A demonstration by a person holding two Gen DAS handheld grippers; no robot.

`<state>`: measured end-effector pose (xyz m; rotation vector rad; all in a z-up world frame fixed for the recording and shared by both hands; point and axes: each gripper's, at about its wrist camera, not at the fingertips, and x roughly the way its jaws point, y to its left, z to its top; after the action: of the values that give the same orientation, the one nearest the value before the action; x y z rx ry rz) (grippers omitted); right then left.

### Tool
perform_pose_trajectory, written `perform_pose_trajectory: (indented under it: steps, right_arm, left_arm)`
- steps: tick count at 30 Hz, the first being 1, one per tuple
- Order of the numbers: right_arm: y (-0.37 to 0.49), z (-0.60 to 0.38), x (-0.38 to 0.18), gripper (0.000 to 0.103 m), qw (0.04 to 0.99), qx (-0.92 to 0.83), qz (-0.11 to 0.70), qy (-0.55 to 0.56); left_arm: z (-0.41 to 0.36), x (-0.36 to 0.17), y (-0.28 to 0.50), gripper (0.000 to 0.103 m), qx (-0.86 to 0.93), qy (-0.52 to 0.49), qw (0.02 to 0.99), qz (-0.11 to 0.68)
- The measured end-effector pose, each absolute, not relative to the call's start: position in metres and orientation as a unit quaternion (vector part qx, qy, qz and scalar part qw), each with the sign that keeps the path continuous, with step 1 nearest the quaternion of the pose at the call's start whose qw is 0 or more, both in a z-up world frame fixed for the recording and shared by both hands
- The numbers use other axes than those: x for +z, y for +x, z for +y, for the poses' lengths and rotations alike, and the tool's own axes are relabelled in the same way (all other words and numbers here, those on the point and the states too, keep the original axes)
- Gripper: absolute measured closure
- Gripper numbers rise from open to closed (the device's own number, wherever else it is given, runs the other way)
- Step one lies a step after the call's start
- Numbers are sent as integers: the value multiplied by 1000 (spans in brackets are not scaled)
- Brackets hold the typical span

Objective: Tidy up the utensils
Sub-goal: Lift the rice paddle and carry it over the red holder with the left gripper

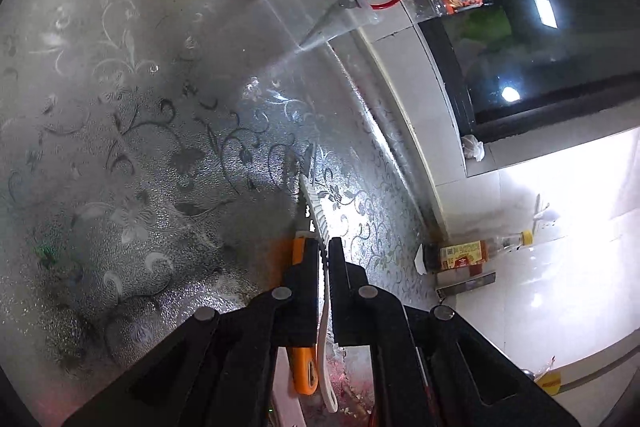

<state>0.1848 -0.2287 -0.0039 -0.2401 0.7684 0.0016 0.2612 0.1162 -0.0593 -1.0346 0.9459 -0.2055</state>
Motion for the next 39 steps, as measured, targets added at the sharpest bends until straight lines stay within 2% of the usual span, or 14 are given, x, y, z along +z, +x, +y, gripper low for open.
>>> perform_pose_trajectory:
  steps: [7, 9, 11, 19, 23, 25, 28, 39]
  right_arm:
    - [185, -227, -5, 5, 919, 0, 375, -120]
    - [184, -227, -5, 5, 919, 0, 375, -121]
    - [184, -227, -5, 5, 919, 0, 375, -121]
    - [184, -226, -5, 5, 919, 0, 375, -120]
    - [184, -226, -5, 5, 919, 0, 375, -121]
    - [184, -226, -5, 5, 919, 1, 375, -121]
    - [184, -225, -5, 5, 919, 1, 375, -121]
    - [184, -225, -5, 5, 919, 0, 375, -120]
  left_arm:
    - [120, -78, 269, 95, -104, -486, 740, 453]
    - [118, -81, 272, 84, -105, -482, 739, 459]
    - [117, -82, 274, 81, -110, -486, 737, 457]
    - [117, -85, 289, 81, -114, -498, 731, 453]
    - [122, -86, 291, 84, -104, -504, 731, 449]
    - [121, -86, 291, 91, -100, -505, 733, 444]
    - [119, -80, 287, 95, -110, -507, 739, 430]
    - [97, -7, 274, 99, -159, -459, 786, 383]
